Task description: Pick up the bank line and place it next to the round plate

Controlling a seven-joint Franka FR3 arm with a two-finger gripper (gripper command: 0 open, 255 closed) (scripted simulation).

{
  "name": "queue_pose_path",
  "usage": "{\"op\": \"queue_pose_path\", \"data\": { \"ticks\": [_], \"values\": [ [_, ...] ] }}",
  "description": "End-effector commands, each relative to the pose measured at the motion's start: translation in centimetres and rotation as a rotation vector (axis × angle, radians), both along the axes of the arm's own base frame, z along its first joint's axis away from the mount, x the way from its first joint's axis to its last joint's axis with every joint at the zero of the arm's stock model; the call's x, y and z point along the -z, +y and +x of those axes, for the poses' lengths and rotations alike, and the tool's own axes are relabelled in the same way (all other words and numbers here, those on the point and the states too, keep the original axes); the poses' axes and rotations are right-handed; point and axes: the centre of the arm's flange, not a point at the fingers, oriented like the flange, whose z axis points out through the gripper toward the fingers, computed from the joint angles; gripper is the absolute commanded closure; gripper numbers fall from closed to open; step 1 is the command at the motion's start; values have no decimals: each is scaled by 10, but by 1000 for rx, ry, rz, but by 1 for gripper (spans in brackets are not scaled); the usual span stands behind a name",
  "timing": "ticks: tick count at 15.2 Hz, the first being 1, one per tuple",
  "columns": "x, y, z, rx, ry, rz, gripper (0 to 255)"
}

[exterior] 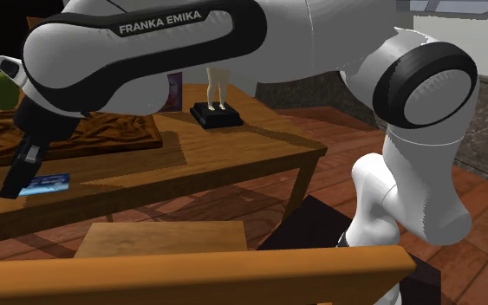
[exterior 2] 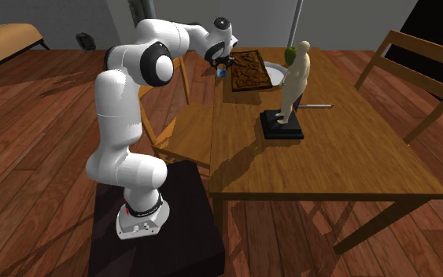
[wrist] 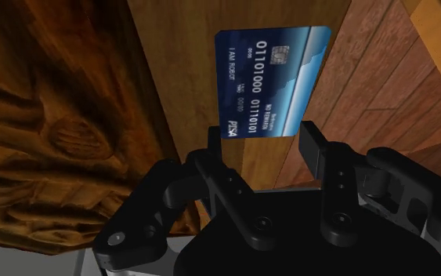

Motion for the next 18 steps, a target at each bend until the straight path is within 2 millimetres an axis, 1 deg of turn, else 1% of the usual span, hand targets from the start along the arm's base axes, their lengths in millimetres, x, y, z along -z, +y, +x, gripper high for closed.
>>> {"op": "queue_pose_path", "data": {
  "ticks": [1, 2, 3, 7, 8, 12, 18],
  "values": [
    [3, -2, 2, 4, 2, -4, 255],
    [3, -2, 2, 4, 2, -4, 255],
    [2, -2, 2, 4, 2, -4, 0],
    [4, -3, 4, 4, 2, -4, 0],
    [3, -2, 2, 4, 2, -4, 0],
    [-39, -28, -8, 4, 2, -4, 0],
    [-39, -28, -8, 4, 2, -4, 0]
  ]
}}
